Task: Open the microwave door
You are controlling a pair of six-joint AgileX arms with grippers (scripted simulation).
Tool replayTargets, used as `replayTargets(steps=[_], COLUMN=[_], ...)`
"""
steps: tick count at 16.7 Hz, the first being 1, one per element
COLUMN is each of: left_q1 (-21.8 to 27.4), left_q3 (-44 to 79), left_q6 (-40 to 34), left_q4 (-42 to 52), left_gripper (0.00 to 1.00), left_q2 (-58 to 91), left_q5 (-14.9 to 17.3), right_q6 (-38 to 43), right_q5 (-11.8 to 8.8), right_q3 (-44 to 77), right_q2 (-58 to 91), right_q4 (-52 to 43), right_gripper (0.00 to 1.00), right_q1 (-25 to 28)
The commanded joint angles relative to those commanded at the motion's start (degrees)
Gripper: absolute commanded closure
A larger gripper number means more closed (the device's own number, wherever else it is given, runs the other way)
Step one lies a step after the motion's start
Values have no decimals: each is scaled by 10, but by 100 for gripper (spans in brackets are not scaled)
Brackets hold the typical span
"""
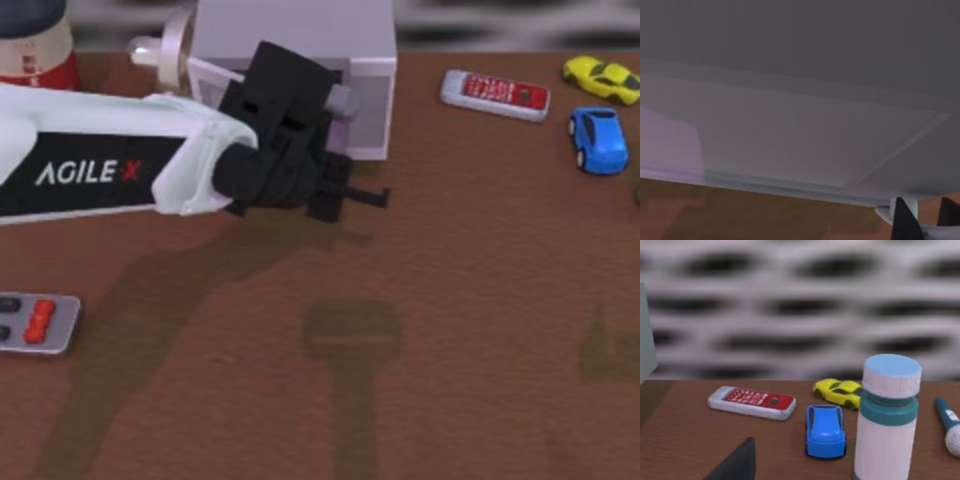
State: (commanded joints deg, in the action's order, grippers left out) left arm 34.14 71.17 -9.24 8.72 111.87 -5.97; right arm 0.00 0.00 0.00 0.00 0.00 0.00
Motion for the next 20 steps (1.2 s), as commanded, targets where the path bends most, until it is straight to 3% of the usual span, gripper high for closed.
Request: replayTargets(steps=[11,20], left_q1=[0,-16], left_q3=[0,-38], left_q6=[0,49], left_q4=[0,-15], left_gripper=[100,100], left_q2=[0,-26], left_q5=[0,42], right_q6=[0,0], right_q5=[0,0], right_q3=[0,0], right_q2=[0,0], right_q4=[0,0], right_gripper=[0,0], right_q1=[0,0])
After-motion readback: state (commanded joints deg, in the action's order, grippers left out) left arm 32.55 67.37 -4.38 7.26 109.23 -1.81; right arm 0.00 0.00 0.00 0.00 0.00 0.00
